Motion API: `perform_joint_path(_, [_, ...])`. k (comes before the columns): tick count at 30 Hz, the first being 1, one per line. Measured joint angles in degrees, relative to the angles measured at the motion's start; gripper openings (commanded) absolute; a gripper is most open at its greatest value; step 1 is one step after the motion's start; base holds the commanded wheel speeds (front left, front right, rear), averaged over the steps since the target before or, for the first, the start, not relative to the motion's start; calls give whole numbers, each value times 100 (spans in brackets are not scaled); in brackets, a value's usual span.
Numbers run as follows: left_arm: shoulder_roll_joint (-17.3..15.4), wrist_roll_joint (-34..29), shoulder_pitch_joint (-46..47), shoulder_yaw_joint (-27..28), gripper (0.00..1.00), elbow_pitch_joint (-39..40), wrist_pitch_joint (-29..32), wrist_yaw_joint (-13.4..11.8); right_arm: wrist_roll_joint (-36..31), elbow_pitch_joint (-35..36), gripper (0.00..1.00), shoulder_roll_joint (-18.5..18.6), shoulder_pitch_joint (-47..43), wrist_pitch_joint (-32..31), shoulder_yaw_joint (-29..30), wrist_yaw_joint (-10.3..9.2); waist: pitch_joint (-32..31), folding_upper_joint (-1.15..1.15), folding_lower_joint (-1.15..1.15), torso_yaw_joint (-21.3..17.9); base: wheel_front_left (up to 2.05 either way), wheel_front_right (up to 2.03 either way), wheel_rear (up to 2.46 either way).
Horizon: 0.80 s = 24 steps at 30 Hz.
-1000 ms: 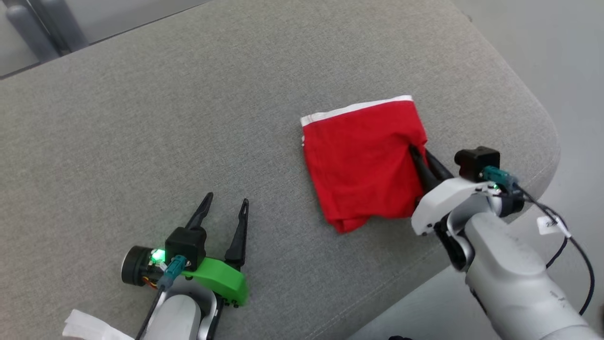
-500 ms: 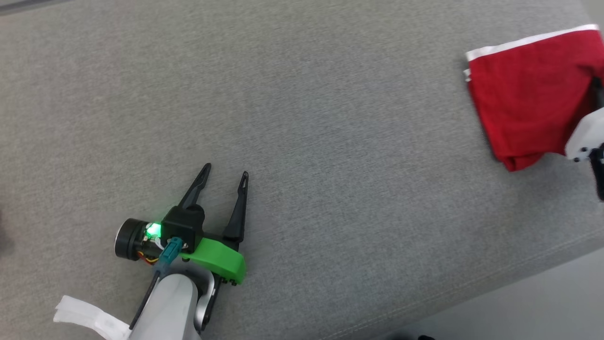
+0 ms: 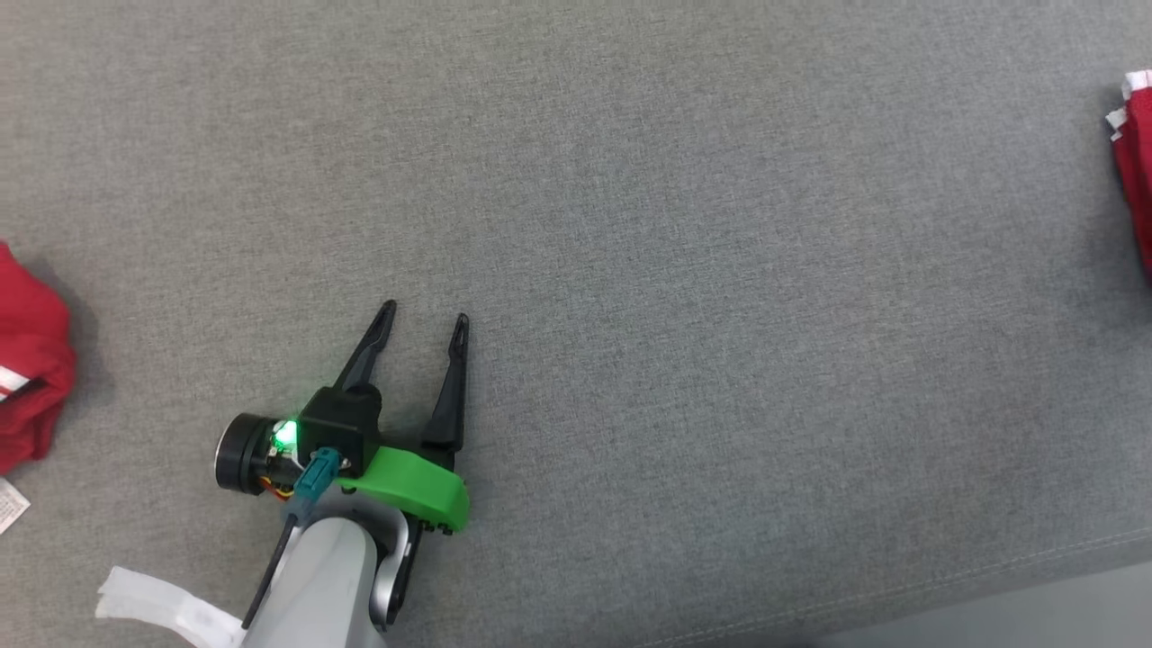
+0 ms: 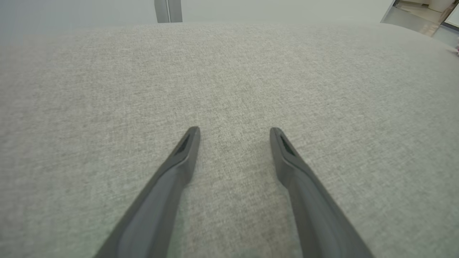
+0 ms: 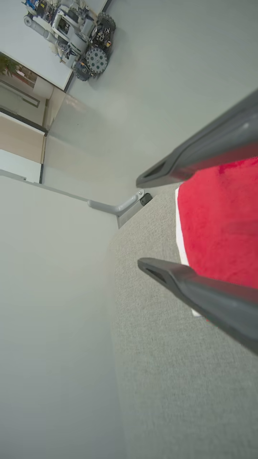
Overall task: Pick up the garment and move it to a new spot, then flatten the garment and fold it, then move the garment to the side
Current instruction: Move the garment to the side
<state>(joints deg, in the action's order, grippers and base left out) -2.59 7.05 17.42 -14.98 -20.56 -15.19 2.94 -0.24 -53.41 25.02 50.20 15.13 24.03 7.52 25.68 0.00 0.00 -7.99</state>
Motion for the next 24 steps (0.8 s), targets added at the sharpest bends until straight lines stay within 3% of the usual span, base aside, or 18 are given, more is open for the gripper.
perform_joint_path(5, [-11, 119, -144, 60, 100, 5, 4, -127, -16, 1172, 100, -708, -436, 0, -393, 0, -248, 0, 0, 72, 0, 0, 0])
perform_joint_path(11, [-14, 278, -336, 164, 100, -19, 4, -327, 433, 1938, 100, -1273, -1380, 0, -1027, 1, -578, 0, 0, 253, 0, 0, 0])
perform_joint_path(24, [-18, 542, -720, 442, 100, -18, 4, -601, 755, 2412, 100, -1941, -2895, 0, -2003, 1, -1259, 0, 0, 847, 0, 0, 0])
